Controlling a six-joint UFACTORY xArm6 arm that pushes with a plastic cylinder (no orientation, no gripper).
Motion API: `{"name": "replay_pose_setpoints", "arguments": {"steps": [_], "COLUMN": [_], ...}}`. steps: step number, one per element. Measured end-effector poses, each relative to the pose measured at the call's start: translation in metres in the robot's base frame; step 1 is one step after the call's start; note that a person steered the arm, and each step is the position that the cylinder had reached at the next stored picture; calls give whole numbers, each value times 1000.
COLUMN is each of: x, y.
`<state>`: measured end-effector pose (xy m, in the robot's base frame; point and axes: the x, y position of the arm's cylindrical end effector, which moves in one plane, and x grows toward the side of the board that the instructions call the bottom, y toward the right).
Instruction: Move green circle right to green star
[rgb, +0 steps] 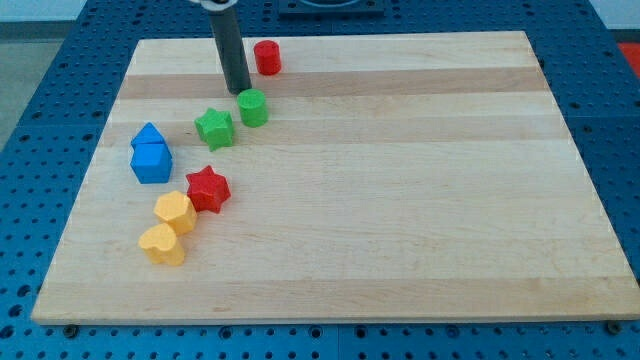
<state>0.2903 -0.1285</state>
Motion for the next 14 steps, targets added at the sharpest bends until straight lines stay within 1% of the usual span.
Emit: {"name": "replay_pose_setpoints", "arguments": {"steps": [1, 3, 6, 8, 14], "x": [1, 45, 40, 28, 43], "y": [6, 7, 7, 30, 35]}}
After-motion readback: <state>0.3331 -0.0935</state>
